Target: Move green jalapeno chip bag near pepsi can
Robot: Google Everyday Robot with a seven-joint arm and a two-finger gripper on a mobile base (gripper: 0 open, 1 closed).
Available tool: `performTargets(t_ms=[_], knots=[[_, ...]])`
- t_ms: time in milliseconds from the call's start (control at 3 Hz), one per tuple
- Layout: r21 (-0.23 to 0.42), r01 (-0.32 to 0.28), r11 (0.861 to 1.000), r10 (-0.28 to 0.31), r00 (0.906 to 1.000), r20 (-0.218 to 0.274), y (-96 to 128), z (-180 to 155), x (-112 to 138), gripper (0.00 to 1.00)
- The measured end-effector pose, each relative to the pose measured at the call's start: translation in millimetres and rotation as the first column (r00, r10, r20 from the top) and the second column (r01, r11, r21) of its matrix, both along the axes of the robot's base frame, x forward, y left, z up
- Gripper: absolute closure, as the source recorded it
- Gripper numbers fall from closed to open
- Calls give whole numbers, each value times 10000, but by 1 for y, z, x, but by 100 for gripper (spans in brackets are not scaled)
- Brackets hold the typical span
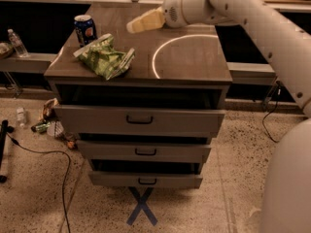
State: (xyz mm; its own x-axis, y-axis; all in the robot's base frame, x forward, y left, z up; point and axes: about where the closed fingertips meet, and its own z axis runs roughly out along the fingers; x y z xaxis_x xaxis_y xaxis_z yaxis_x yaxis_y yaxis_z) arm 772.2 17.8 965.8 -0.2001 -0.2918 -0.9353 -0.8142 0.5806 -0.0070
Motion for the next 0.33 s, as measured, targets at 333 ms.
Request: performTargets(t_ms=[333], knots=[[-19, -36, 10000, 36, 10000, -73, 3, -4, 1, 0]])
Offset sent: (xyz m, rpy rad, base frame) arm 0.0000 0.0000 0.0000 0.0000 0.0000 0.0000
